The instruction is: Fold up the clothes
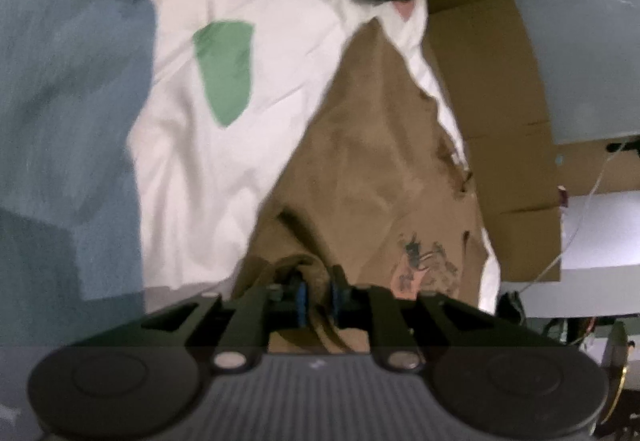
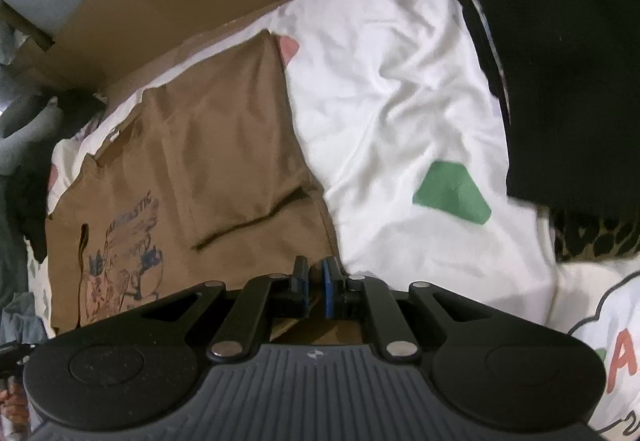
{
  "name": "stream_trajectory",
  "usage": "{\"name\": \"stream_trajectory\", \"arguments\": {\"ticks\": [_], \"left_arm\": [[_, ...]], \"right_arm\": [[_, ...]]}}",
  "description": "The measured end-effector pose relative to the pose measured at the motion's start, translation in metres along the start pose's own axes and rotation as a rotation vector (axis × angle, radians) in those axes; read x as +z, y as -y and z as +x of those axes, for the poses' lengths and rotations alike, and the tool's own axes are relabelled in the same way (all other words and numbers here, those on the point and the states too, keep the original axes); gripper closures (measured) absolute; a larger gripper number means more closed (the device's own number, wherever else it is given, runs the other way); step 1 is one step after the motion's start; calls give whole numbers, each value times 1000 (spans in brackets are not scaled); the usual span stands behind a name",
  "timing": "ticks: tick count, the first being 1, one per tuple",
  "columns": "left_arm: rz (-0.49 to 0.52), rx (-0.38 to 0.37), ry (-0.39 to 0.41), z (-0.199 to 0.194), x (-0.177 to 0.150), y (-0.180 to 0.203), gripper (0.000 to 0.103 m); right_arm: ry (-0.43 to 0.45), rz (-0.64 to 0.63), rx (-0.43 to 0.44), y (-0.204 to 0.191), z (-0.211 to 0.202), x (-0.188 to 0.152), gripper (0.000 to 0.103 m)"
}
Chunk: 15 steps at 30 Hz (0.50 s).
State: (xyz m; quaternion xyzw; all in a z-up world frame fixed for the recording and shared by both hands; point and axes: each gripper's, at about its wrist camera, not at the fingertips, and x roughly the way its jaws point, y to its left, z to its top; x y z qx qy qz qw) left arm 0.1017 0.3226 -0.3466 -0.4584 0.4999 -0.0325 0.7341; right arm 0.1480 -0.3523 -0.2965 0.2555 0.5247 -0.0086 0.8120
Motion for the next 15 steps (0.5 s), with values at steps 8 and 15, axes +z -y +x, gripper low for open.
{"name": "stream_trajectory", "arguments": {"ticks": [8,15], "left_arm": [[172,76,34,-25,9,23,73],[358,212,-26,-26,-6,33,66]], "right_arm": [[55,16,15,5,-18,1,78],[28,-208,-77,-4,-31,-23,60]]}}
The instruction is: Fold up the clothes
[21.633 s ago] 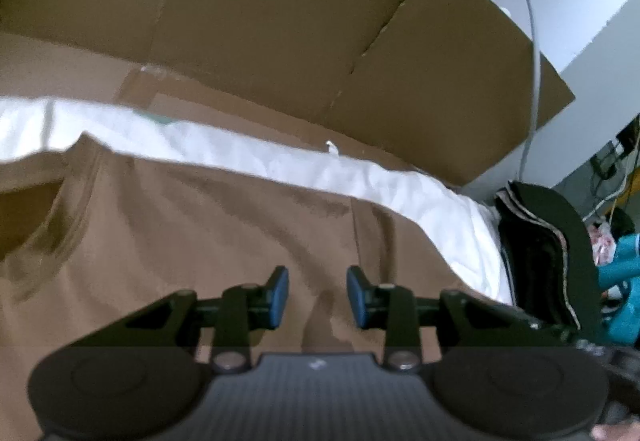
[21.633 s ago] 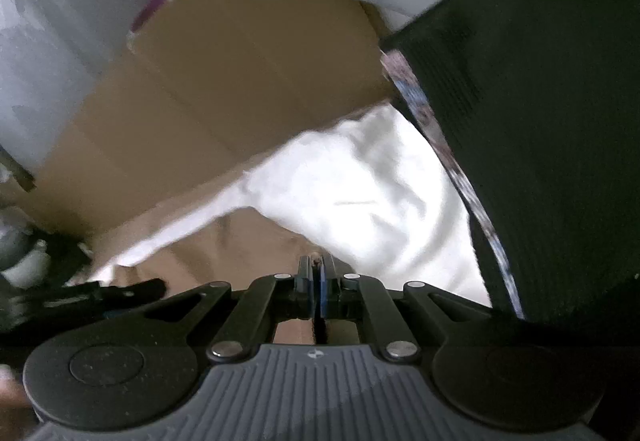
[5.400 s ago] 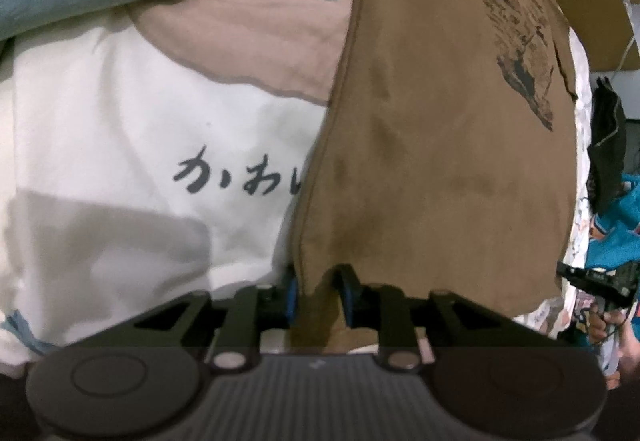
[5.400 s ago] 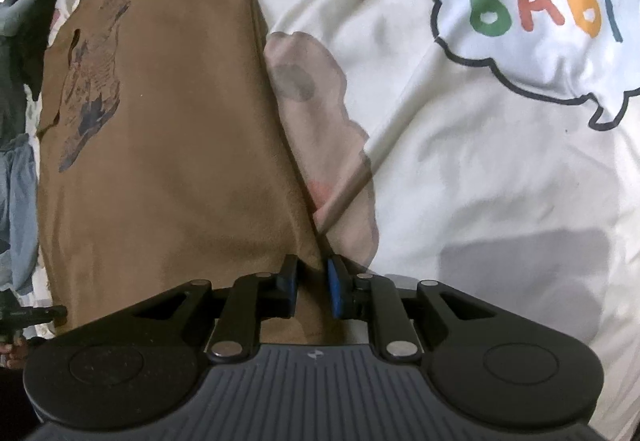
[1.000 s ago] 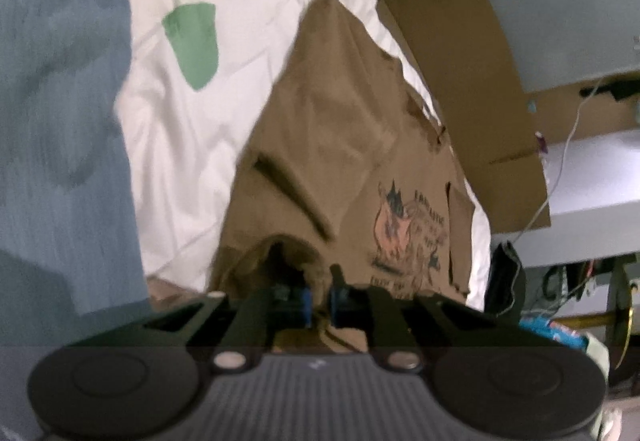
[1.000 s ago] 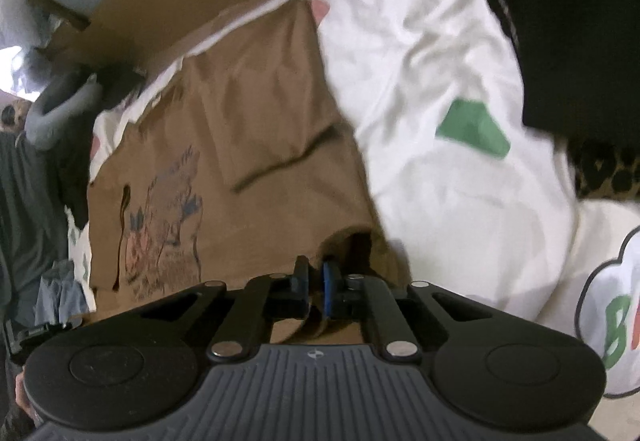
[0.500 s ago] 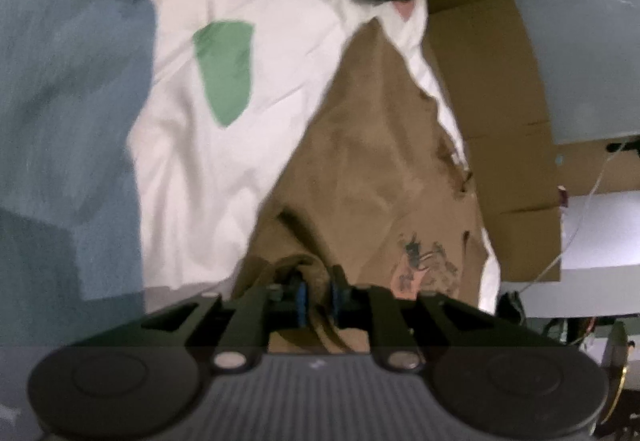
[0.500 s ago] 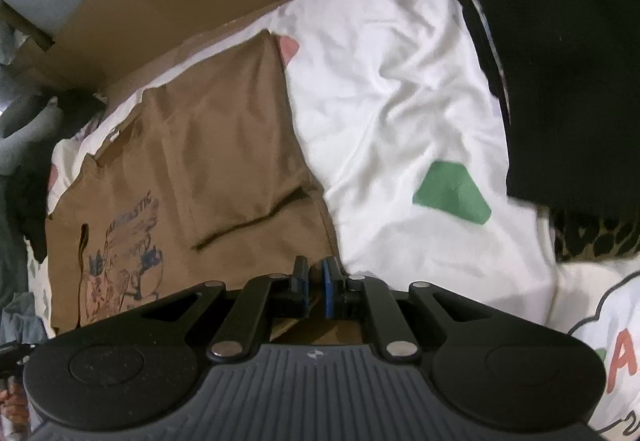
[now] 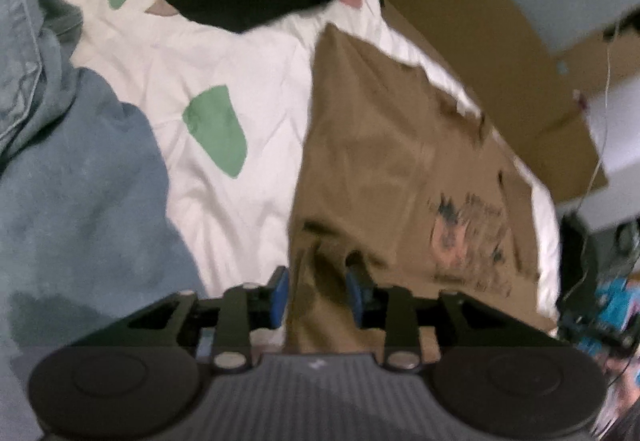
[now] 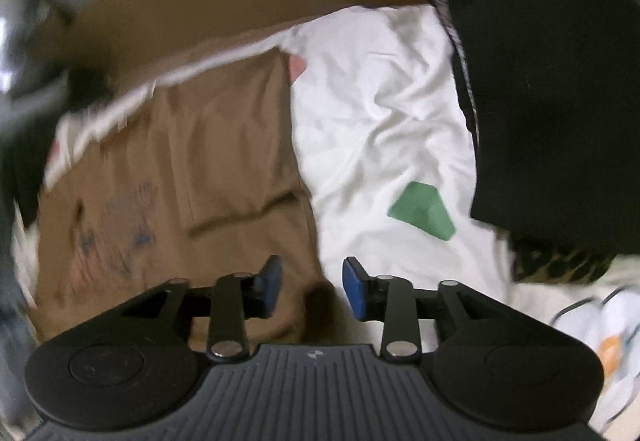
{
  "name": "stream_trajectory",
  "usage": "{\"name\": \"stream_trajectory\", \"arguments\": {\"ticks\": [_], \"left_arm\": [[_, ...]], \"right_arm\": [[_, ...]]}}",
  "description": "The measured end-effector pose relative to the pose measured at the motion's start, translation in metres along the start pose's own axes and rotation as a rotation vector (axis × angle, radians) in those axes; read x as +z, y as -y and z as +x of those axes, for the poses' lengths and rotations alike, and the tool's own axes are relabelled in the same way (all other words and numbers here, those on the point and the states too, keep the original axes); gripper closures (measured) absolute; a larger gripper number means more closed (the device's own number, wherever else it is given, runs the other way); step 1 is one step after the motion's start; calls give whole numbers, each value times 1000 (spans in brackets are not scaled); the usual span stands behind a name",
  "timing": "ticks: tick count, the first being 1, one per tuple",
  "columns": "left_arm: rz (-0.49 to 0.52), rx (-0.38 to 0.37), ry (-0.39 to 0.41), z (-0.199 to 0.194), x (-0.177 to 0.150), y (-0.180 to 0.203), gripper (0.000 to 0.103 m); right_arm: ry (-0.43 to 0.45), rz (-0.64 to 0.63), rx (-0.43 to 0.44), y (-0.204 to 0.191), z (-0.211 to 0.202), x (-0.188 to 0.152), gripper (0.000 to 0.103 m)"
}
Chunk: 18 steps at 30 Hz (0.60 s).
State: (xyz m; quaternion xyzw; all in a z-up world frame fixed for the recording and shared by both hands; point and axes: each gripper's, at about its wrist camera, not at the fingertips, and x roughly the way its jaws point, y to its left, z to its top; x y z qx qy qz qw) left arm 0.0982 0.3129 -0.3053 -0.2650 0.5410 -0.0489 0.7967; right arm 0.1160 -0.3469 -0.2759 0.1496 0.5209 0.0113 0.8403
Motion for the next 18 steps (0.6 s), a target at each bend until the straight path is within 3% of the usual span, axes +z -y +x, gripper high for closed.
{"name": "stream_trajectory", "arguments": {"ticks": [5,11,18], "left_arm": [[109,79,-56,11,-11,11,66],[209,129,-53,23,-11,25,64],[202,152,-49,36,1,26,64]], "right_arm": [[-69,-75,-32,2,7,-21,60],[-152,-149,-54,-4,25,-40,60],[-148,-216,-88,-21,39,-44,60]]}}
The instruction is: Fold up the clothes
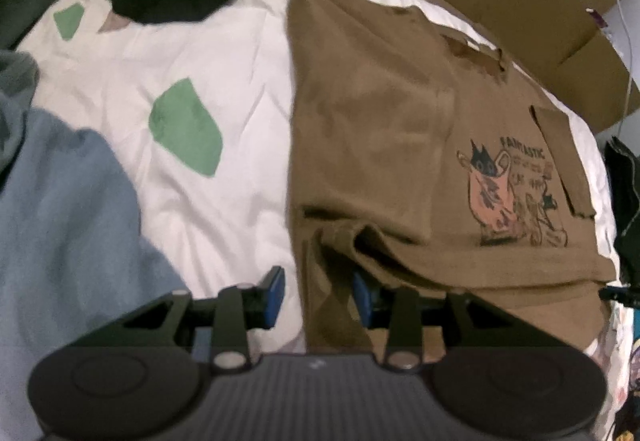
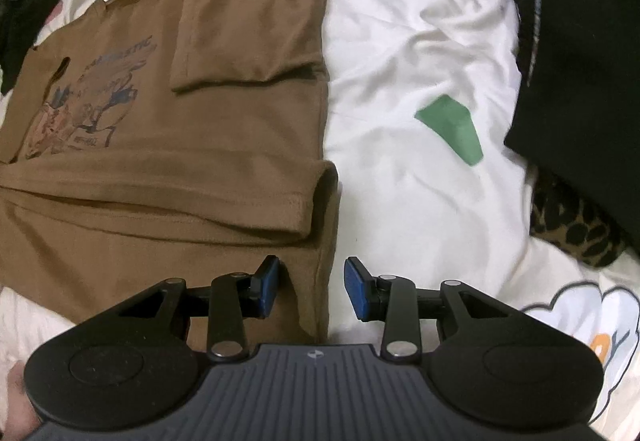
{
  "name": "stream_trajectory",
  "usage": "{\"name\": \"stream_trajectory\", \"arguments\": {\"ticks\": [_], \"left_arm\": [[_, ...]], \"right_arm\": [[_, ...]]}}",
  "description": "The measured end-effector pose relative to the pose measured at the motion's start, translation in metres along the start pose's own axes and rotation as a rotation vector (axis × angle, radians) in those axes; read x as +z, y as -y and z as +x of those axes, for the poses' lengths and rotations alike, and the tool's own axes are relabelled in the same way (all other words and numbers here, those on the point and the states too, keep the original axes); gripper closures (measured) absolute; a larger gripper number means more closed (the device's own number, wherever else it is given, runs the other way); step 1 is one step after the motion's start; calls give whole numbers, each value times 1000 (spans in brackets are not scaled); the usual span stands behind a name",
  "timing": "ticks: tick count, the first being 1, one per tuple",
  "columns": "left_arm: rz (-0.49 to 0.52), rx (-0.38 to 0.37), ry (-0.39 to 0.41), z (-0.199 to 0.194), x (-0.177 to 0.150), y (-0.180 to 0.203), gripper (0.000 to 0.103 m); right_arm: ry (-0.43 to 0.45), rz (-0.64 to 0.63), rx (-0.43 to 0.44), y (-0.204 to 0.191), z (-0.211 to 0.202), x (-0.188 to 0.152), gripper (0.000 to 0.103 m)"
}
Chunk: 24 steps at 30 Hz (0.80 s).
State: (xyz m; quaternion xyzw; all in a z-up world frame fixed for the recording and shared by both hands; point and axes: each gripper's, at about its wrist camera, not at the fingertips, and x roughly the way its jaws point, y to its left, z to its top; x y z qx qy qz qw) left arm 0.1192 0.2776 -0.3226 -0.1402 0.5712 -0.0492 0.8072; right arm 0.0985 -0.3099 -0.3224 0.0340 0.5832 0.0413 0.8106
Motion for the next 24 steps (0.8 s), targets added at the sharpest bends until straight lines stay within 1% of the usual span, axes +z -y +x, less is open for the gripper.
{"name": "stream_trajectory", "arguments": {"ticks": [2,5,11,15,17,21,24], "left_arm": [[18,13,8,-1,3,4,64],[30,15,1,-2,6,9,64],[67,19,7,3,16,22,64],[105,23,4,7,20,29,64],[121,21,2,9,20,30,64],[127,19,7,11,21,30,72],[115,11,0,13,22,29,73]], "right_arm": [[6,-6,-20,-2,3,6,60],[14,-21,-28,-4,5,16,60],[-8,-115,-51,-14,8,33,60],[-32,-185,-64,-20,11,38,60],[-26,-186,-58,-20,11,40,60],[-11,-175,-50,-19,15,41,60],[-4,-206,-50,-26,17,42,60]]}}
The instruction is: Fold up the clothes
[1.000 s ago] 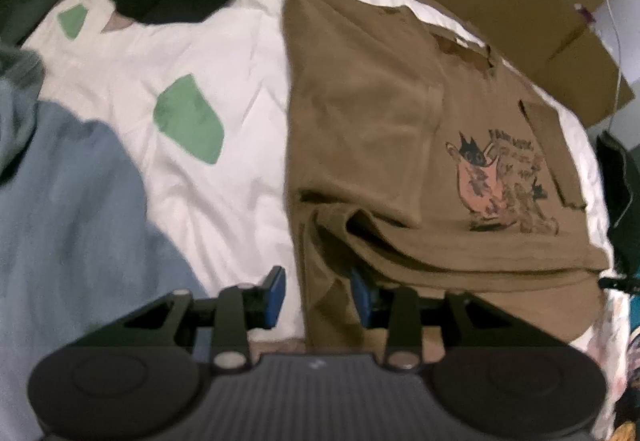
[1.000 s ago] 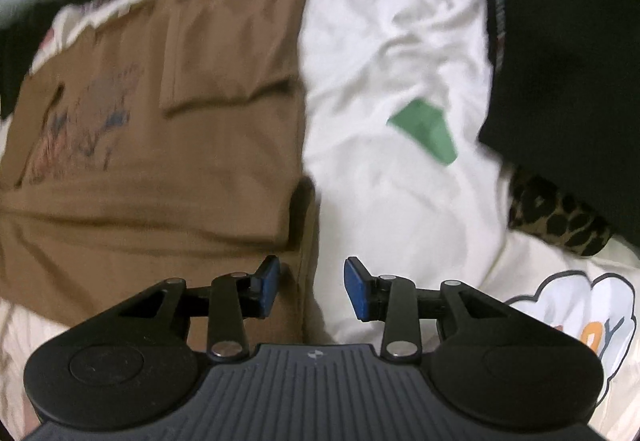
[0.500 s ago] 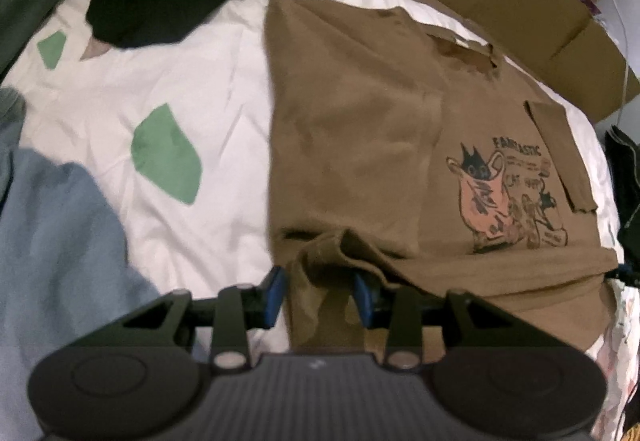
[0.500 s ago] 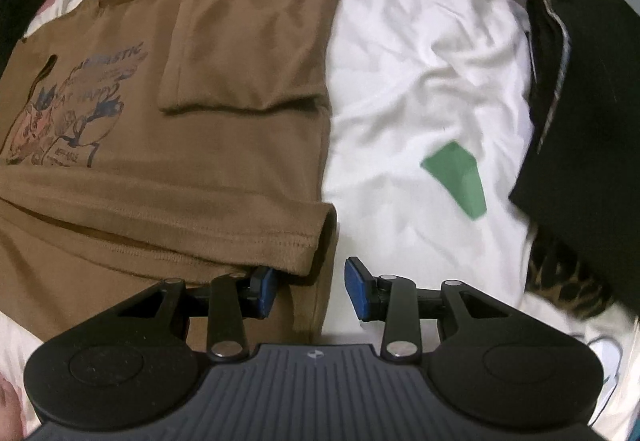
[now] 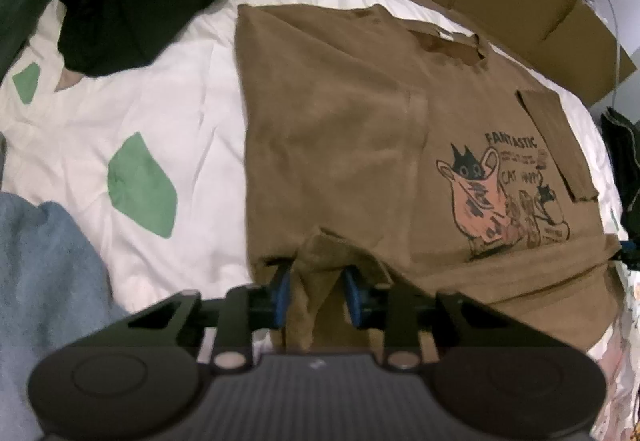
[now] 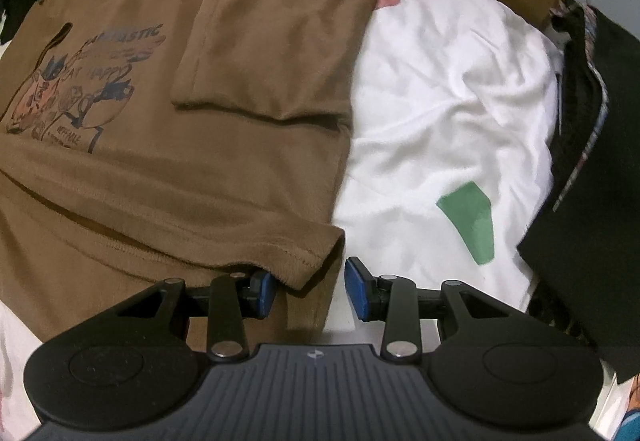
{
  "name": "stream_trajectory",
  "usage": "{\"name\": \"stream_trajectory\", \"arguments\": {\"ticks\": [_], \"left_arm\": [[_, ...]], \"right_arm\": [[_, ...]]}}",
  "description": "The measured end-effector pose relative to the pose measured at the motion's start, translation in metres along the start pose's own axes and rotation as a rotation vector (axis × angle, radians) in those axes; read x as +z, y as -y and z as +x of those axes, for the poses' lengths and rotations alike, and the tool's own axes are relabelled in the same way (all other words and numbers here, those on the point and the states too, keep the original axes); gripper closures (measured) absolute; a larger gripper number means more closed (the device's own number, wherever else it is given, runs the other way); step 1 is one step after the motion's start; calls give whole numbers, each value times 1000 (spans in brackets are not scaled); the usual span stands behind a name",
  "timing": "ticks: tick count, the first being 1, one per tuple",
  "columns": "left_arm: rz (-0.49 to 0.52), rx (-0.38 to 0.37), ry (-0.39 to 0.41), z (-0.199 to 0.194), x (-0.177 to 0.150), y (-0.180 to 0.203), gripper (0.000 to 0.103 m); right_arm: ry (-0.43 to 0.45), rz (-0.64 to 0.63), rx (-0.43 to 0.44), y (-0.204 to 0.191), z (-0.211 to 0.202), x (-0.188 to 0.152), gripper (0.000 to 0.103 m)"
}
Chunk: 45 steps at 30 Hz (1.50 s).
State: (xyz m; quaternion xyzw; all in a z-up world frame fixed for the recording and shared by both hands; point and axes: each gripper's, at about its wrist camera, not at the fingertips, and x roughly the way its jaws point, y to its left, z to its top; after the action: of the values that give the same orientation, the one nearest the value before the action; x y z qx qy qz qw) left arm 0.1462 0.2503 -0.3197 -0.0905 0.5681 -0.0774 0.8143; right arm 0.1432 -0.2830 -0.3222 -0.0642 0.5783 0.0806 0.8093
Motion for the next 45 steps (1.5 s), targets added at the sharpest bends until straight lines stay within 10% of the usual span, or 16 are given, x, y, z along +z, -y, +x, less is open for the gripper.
{"name": "stream_trajectory", "arguments": {"ticks": [6,15,25,35,39,45], "left_arm": [[18,-4,-2,1,1,4,76],[-8,-17,57,-7,-4,-1,98],[-271,-88,76,-7,-10,-40,100],[-282,-94,75,-3,-7,-41,88],[-237,-85,78,-4,-7,-37,87],[-198,-75,88,-2,-7,-33,86]], "right_arm": [[19,-55,-2,-7,5,7,61],[121,52,30,1,-2,0,91],[148,286,81,31,-6,4,96],[135,342,105,34,1,1,93],[141,291,98,29,-1,0,62],[139,200,35,21,-4,0,61]]}}
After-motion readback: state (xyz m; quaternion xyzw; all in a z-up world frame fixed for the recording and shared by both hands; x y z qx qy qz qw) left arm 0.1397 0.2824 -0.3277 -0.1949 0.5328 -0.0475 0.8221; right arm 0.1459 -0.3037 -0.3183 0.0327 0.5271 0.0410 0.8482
